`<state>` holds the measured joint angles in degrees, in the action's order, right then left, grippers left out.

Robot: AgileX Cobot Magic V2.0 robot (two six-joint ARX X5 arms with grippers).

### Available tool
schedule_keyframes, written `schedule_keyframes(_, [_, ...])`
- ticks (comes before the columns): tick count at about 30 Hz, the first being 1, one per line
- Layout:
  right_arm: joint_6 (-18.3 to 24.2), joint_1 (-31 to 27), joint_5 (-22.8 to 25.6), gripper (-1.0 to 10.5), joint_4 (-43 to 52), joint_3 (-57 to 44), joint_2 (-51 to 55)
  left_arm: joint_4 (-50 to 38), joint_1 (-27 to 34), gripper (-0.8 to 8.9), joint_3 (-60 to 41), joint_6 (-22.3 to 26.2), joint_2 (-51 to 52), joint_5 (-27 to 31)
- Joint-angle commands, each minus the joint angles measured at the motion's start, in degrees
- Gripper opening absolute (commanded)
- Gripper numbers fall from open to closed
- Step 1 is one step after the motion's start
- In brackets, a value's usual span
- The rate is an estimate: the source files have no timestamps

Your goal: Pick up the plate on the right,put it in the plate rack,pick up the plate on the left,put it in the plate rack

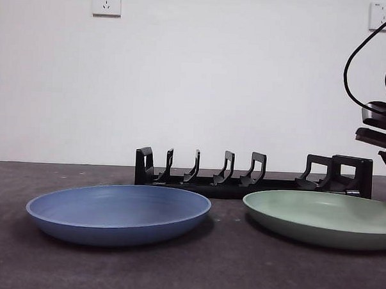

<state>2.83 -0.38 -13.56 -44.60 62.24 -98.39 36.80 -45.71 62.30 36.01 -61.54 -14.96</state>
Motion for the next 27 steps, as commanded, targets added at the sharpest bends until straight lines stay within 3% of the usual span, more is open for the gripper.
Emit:
schedule_keyframes(1, [0.4,0.0,-0.4,-0.1,0.3,0.1,-0.8,-0.3,-0.2,5.98,0.2,0.7,-0.1,0.0])
schedule_keyframes(7, [0.4,0.0,-4.4,-0.1,-1.4,1.3,0.6,0.2,-0.2,5.98,0.2,0.9,-0.1,0.0])
schedule_keyframes(16, [0.5,0.0,-9.9,-0.1,-9.1,8.9,8.8,1.2,-1.2,5.98,0.2,8.6,-0.2,0.8])
schedule_keyframes(23, [0.9,0.3,-15.4,-0.1,-17.5,16.2,12.6,-0.3,-5.3,5.98,0.2,17.9,-2.3,13.2])
schedule_keyframes(27, [1.4,1.8,-16.3,-0.1,-21.2,18.7,13.6,-3.3,-7.8,5.98,0.2,22.2,-4.3,19.3])
